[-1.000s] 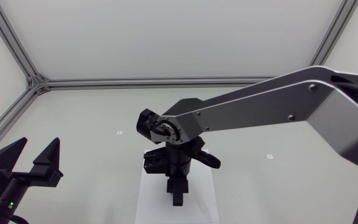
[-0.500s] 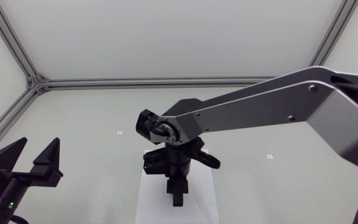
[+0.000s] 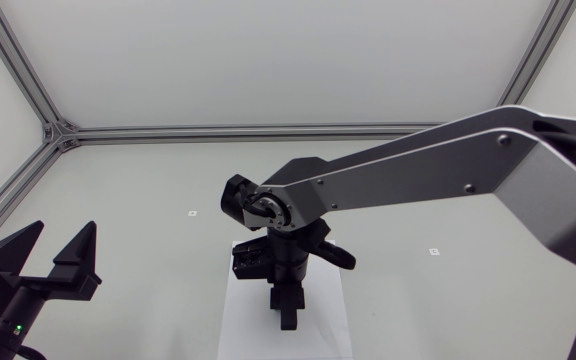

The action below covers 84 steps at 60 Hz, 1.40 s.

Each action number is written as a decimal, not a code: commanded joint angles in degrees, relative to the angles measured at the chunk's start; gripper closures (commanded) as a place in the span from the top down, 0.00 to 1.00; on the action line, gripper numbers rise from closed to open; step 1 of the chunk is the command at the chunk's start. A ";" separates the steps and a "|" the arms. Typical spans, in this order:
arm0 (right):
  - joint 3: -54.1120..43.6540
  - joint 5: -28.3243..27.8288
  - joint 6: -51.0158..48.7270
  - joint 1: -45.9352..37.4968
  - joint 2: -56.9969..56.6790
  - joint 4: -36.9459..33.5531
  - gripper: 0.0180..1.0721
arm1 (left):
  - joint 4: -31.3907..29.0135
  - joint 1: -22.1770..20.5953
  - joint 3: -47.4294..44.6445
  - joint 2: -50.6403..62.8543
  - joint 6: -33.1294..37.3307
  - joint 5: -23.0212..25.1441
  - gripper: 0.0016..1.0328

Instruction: Pick up the orange 2x2 brick with the right arm and stack it on top of the green 2x2 brick in the center

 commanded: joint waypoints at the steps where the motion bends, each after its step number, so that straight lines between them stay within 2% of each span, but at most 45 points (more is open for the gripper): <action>1: -1.52 0.04 -1.49 0.10 0.73 0.28 0.41 | -0.78 0.14 -2.35 -0.45 0.75 0.23 0.96; 45: -2.40 0.04 -1.49 0.63 0.64 0.63 0.41 | -0.87 0.14 -2.35 -0.45 0.75 0.23 0.96; 49: -2.31 0.04 -1.49 0.63 0.38 0.63 0.50 | -0.87 0.14 -2.35 -0.45 0.75 0.23 0.96; 53: -2.22 0.13 -1.31 0.63 0.29 0.63 0.56 | -0.78 0.14 -2.35 -0.45 0.75 0.23 0.96; 63: -2.05 0.13 -1.05 0.54 0.02 0.63 0.80 | -0.87 0.14 -2.35 -0.45 0.75 0.23 0.96; 71: -2.05 0.22 -0.96 0.46 -0.59 0.45 0.95 | -0.87 0.14 -2.35 -0.45 0.75 0.23 0.96; 84: -1.96 0.22 -0.78 0.19 -3.93 -0.34 0.95 | -0.87 0.14 -2.35 -0.45 0.75 0.23 0.96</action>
